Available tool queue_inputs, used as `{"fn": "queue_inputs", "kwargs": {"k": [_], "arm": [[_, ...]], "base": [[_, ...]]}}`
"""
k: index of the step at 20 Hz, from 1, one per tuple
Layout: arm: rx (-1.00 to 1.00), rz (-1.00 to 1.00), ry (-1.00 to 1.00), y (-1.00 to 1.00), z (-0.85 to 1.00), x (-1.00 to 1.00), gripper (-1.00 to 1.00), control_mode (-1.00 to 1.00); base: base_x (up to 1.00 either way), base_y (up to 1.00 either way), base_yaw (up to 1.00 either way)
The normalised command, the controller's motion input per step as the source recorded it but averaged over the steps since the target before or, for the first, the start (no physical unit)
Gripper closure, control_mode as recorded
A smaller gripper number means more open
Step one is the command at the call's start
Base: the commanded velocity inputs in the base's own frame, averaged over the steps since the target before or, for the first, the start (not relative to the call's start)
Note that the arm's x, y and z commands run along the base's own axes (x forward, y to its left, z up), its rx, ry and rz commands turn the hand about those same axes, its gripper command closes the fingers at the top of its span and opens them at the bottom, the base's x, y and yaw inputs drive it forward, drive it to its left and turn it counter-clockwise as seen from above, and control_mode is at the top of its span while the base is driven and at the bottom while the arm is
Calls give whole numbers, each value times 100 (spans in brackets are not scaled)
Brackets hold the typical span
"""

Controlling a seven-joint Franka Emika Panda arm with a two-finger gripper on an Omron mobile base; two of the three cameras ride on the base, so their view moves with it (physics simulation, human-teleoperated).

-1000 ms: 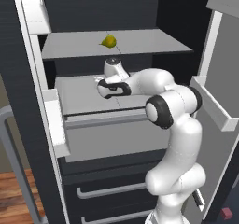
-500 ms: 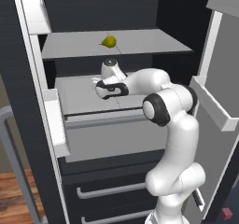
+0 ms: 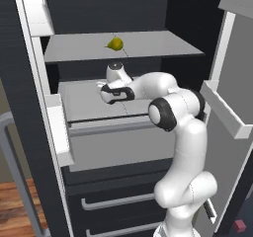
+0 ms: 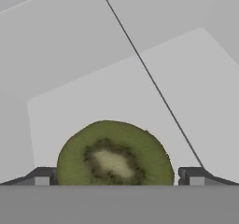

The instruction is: Pick the pear and kiwi from the fridge and place them inside the tupperware on the counter.

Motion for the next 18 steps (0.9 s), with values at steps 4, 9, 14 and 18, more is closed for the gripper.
{"fn": "queue_inputs", "kwargs": {"k": [4,9,14,18], "arm": [[0,0,0,0,0,20,-100,-100],[0,0,0,0,-1,15,-100,-100],[0,0,-1,0,-15,0,-100,-100],[0,0,-10,1,-20,0,-100,-100]], "base": [[0,0,0],[0,0,0],[0,0,0],[0,0,0]]}}
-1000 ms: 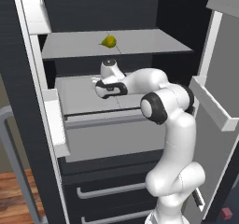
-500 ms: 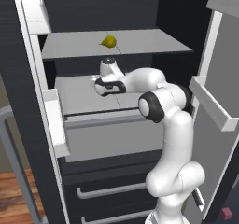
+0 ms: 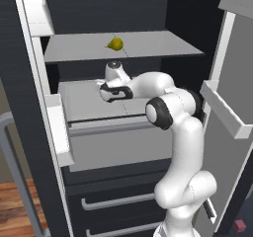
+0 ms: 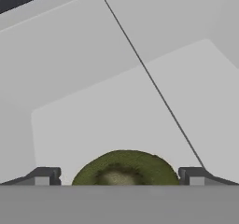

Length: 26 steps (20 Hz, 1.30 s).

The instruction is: Pick the pear and kiwi from the fridge and place them inside the tupperware on the counter.

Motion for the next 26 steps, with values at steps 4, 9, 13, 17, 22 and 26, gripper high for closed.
{"fn": "queue_inputs", "kwargs": {"k": [4,9,13,17,22,26], "arm": [[-2,0,-5,1,-24,-1,100,-100],[-1,0,0,0,-23,-4,100,-100],[0,0,0,0,-20,-6,100,-100],[-11,0,2,0,-8,0,100,-100],[-2,0,-18,0,-10,-33,100,-100],[0,-4,-21,-3,-3,-57,100,-100]], "base": [[0,0,0],[0,0,0],[0,0,0],[0,0,0],[0,0,0],[0,0,0]]}}
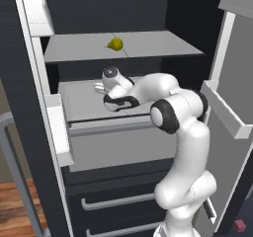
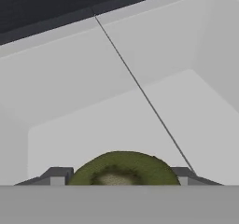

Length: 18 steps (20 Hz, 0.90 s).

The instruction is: Pick the pear and kiwi from the fridge and place them inside the tupperware on the counter.

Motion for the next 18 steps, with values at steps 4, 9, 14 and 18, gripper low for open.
{"fn": "queue_inputs", "kwargs": {"k": [4,9,14,18], "arm": [[0,-3,-14,-12,21,-61,100,-100],[0,0,-2,-9,67,-50,100,-100],[0,0,0,-2,87,-30,100,-100],[0,0,0,-3,69,-38,100,-100]], "base": [[0,0,0],[0,0,0],[0,0,0],[0,0,0]]}}
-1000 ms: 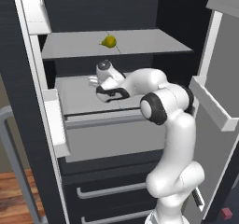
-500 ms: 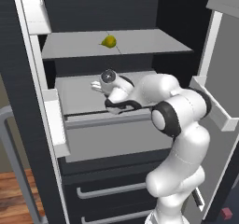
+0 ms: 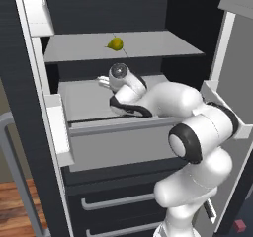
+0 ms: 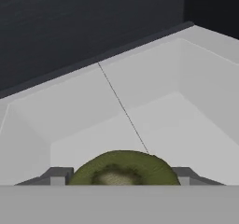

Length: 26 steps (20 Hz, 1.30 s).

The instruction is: Pick the pear and kiwi from the fridge and place them inside the tupperware on the counter.

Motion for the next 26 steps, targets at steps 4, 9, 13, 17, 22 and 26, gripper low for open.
{"fn": "queue_inputs", "kwargs": {"k": [4,9,13,17,22,26], "arm": [[0,0,0,-12,37,-74,100,-100],[0,0,0,-13,25,-90,100,-100],[0,0,0,-19,43,-86,100,-100],[6,0,1,-22,56,-78,100,-100],[14,3,23,-26,56,-73,100,-100],[0,1,36,-20,31,-67,100,-100]], "base": [[0,0,0],[0,0,0],[0,0,0],[0,0,0],[0,0,0],[0,0,0]]}}
